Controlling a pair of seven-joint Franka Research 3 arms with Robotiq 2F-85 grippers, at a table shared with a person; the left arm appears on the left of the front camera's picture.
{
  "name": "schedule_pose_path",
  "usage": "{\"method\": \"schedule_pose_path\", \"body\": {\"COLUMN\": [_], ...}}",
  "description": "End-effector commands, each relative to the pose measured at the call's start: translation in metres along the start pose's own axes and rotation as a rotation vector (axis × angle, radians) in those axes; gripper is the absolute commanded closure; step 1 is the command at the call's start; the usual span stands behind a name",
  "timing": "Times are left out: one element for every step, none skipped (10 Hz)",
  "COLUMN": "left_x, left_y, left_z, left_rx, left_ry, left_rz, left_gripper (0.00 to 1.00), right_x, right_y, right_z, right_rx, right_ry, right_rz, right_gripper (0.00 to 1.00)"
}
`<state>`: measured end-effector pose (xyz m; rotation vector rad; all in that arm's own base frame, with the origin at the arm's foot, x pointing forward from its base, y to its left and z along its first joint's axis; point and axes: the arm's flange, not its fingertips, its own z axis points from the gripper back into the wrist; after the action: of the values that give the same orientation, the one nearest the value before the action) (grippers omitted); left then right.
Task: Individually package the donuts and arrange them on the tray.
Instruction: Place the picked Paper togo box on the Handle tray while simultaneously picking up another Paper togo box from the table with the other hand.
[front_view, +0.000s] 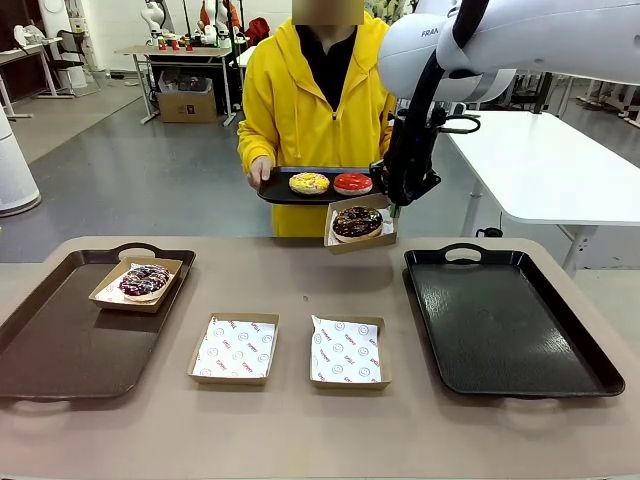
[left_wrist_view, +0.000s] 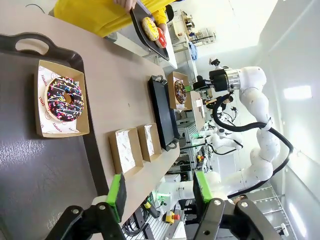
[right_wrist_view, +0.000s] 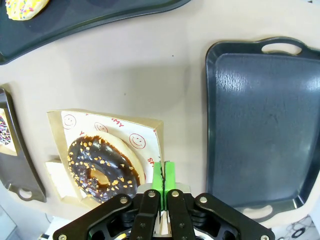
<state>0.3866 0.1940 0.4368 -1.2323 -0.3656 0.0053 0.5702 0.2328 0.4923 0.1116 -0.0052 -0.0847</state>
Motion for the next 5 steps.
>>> {"method": "schedule_pose_path", "body": {"left_x": [-0.003,-0.003,0.0,0.0,0.001], "left_y": [-0.001,-0.001,0.0,-0.001,-0.013], "left_z": [0.001,0.001,0.0,0.001,0.001], "left_rx": [0.02,0.02,0.0,0.023,0.078], "left_ry": [0.004,0.004,0.0,0.0,0.034], "left_rz": [-0.004,-0.004,0.0,0.029,0.054], "left_gripper": [0.29,0.29,0.29,0.29,0.29], "right_x": [0.0,0.0,-0.002,-0.005,-0.012], "right_y": [-0.001,0.0,-0.001,-0.002,-0.007], "right_z": [0.001,0.0,0.001,0.004,0.011], "right_rx": [-0.001,0.0,-0.007,-0.014,-0.006], "right_ry": [-0.002,0.0,0.001,0.007,0.026], "right_rz": [-0.001,0.0,0.03,0.054,0.108], "right_gripper": [0.99,0.99,0.99,0.99,0.99]}}
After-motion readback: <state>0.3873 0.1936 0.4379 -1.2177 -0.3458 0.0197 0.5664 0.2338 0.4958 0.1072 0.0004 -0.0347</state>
